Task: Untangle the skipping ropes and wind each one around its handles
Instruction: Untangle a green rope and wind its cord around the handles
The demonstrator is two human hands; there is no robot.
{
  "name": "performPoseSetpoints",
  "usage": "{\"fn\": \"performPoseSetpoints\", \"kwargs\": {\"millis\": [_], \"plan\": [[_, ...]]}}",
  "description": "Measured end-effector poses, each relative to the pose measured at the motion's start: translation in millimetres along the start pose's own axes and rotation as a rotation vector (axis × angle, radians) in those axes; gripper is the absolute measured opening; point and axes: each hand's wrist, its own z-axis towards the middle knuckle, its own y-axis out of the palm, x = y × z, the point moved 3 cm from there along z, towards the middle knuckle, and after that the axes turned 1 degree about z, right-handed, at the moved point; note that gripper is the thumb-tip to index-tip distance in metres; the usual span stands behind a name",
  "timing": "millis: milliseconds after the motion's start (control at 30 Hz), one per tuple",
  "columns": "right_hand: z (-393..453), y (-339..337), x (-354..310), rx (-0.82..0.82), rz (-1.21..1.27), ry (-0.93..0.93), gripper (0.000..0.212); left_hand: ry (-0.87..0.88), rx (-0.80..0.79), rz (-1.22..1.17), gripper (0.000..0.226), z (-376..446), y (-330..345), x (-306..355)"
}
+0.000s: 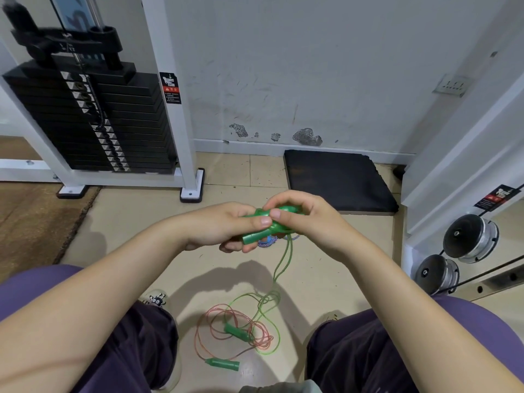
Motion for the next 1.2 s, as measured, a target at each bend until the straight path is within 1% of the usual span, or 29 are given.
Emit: {"fn": "performPoseSetpoints", "kwargs": {"millis": [100, 167, 233, 300, 367, 500, 600, 667, 733, 800, 833, 867, 967, 1033, 1067, 1133, 1167, 1200], "plan": [[-3, -2, -1, -0.066, 0.042, 0.045, 0.021, -0.010, 0.012, -0.091, 0.027, -2, -5, -1], [-2, -3, -2, -0.032, 0.013, 0.027, 0.022, -0.009, 0.048, -0.106, 0.028, -1, -5, -2], [-1, -4, -3, 0.026, 0.012, -0.007, 0.023, -0.006, 0.122, -0.124, 0.029, 2, -8, -3], [0, -5, -5, 0.071, 0.016, -0.033, 0.023, 0.009, 0.174, -0.141, 0.026, 3, -10, -3], [-1, -6, -5, 0.092, 0.002, -0.044, 0.023, 0.020, 0.171, -0.136, 0.029, 3, -9, -3], [0, -7, -2, 0.093, -0.023, -0.027, 0.024, 0.020, 0.112, -0.042, 0.041, 4, -5, -4], [0, -10, 0, 0.040, 0.021, 0.031, 0.026, 0.078, 0.057, -0.028, 0.037, 2, -5, -4], [-1, -9, 2, -0.040, 0.134, 0.071, 0.028, 0.115, 0.032, -0.066, 0.032, 0, -1, -1], [-1, -6, 2, -0.102, 0.294, 0.096, 0.035, 0.140, 0.047, -0.097, 0.030, 0, 2, 2], [1, -4, 3, -0.170, 0.443, 0.099, 0.050, 0.186, 0.122, -0.134, 0.023, 0, 1, 7], [1, -3, 4, -0.195, 0.470, 0.098, 0.053, 0.208, 0.182, -0.174, 0.020, 0, -2, 9], [2, -2, 5, -0.189, 0.453, 0.103, 0.051, 0.223, 0.254, -0.216, 0.020, 0, -6, 10], [1, 7, 13, -0.073, 0.226, 0.157, 0.041, 0.267, 0.470, -0.273, 0.023, -1, -22, 14], [0, 15, 16, -0.041, 0.050, 0.159, 0.030, 0.247, 0.623, -0.228, 0.022, -4, -35, 12], [0, 18, 16, -0.026, -0.017, 0.150, 0.023, 0.215, 0.710, -0.134, 0.022, -6, -43, 10], [2, 19, 11, 0.017, -0.108, 0.104, 0.010, 0.146, 0.854, 0.213, 0.025, -10, -54, 5], [2, 20, 7, 0.033, -0.135, 0.072, 0.006, 0.119, 0.886, 0.375, 0.027, -9, -57, 2], [3, 21, 4, 0.042, -0.152, 0.044, 0.006, 0.083, 0.894, 0.483, 0.030, -7, -59, 0]]}}
